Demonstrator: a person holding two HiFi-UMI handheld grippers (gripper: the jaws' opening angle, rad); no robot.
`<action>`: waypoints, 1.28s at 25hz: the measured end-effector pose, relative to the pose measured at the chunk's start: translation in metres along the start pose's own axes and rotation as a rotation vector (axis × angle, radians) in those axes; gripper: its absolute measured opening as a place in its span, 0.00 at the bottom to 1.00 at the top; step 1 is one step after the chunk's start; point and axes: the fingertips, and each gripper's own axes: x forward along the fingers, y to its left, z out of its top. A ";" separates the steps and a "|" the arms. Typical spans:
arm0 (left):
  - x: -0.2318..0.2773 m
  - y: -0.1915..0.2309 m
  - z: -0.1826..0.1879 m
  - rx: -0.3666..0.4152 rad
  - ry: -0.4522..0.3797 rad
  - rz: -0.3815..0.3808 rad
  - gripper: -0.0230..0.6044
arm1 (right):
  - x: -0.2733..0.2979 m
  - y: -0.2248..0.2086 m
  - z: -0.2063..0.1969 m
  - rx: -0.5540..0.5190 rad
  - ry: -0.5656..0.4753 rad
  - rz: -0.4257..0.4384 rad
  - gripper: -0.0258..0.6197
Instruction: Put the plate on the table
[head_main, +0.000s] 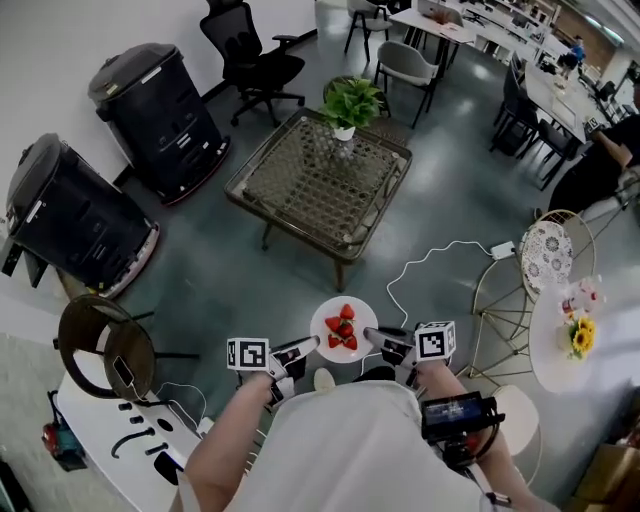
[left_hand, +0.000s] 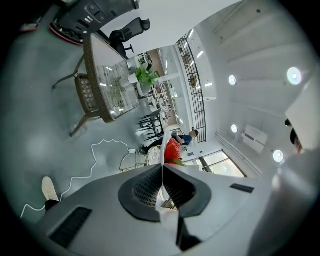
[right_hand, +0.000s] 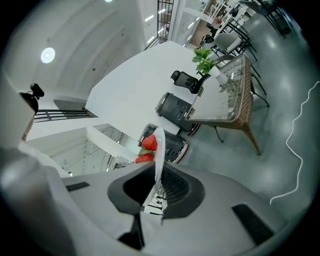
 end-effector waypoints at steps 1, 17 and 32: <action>-0.003 0.001 0.003 -0.007 -0.006 -0.001 0.05 | 0.005 0.003 0.003 0.003 0.006 0.002 0.10; -0.001 0.034 0.109 -0.100 -0.086 0.047 0.05 | 0.089 -0.048 0.088 0.056 0.074 0.108 0.10; 0.096 0.045 0.237 -0.022 -0.030 0.104 0.05 | 0.079 -0.125 0.221 0.064 0.060 0.130 0.10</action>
